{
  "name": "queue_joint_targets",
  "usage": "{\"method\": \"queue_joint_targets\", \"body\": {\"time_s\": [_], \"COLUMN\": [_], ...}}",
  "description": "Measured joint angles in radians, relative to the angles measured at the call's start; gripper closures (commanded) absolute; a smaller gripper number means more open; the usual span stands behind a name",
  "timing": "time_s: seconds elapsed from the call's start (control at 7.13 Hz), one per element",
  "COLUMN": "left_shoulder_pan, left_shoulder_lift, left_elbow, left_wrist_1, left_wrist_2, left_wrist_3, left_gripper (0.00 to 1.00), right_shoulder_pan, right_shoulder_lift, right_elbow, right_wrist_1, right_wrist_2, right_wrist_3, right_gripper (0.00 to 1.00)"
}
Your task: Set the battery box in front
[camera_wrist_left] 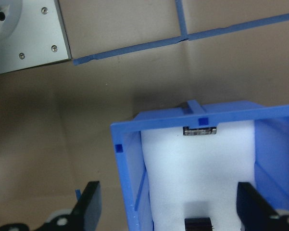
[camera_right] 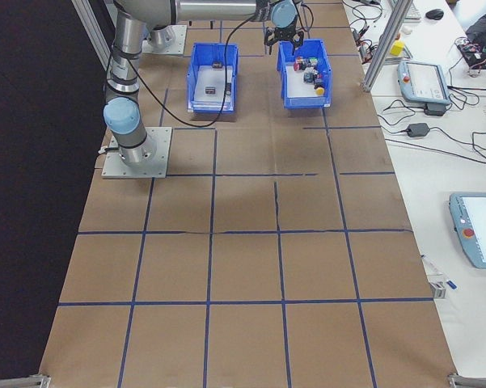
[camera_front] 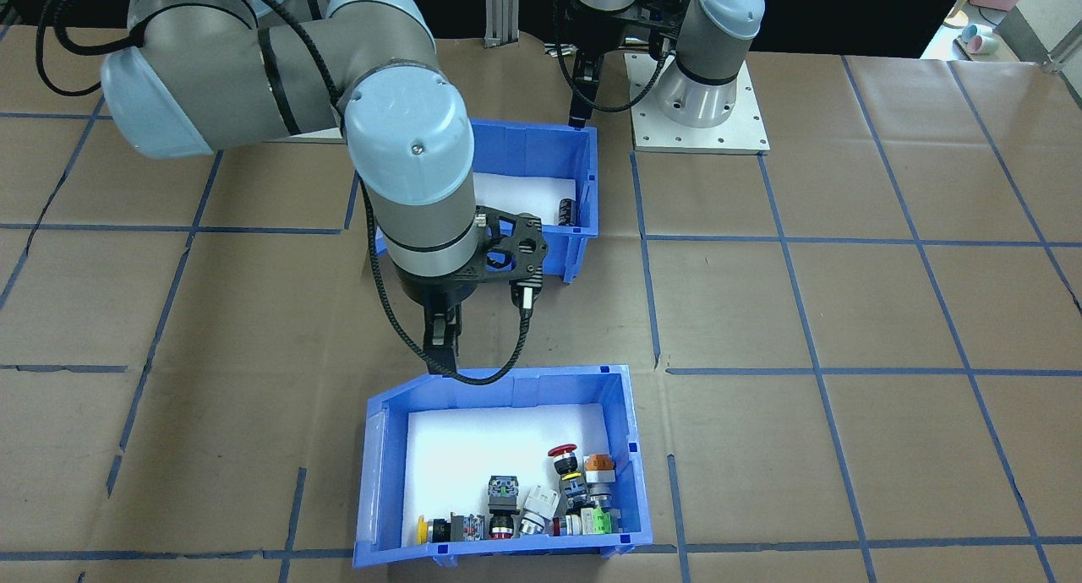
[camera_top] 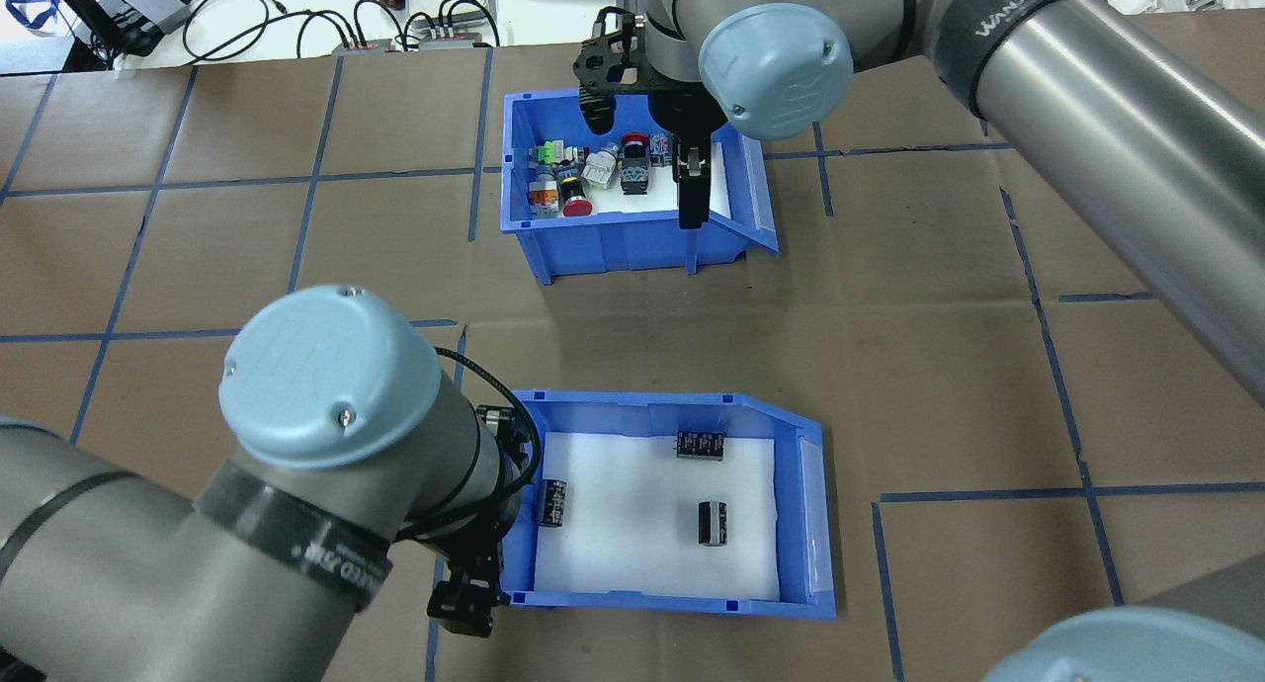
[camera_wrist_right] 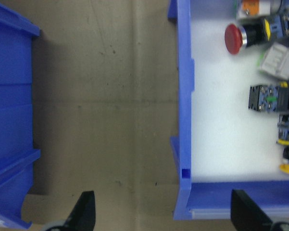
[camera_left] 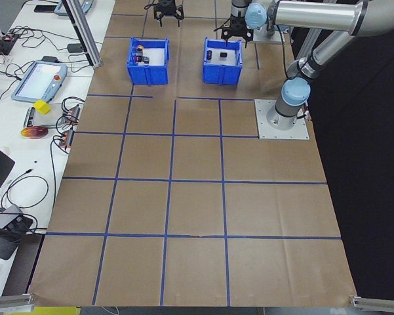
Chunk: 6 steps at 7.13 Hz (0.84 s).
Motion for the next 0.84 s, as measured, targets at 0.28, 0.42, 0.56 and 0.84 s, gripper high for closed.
{"method": "queue_joint_targets", "body": {"time_s": [0.28, 0.42, 0.56, 0.84], "left_shoulder_pan": [-0.076, -0.112, -0.139, -0.167], "left_shoulder_lift": [0.04, 0.036, 0.01, -0.092], "left_elbow": [-0.097, -0.122, -0.146, -0.174], "left_wrist_1": [0.115, 0.174, 0.213, 0.31], "left_wrist_2": [-0.046, -0.051, -0.051, -0.038], "left_wrist_3": [-0.136, -0.191, -0.219, -0.234], "left_gripper": [0.02, 0.02, 0.02, 0.02], "right_shoulder_pan": [0.059, 0.069, 0.072, 0.074], "right_shoulder_lift": [0.036, 0.056, 0.081, 0.142], "right_elbow": [-0.001, -0.001, 0.0, 0.0], "right_wrist_1": [-0.083, -0.11, -0.131, -0.174], "right_wrist_2": [-0.006, -0.007, -0.004, -0.002], "right_wrist_3": [-0.026, -0.025, -0.022, -0.02], "right_gripper": [0.0, 0.0, 0.0, 0.0]}}
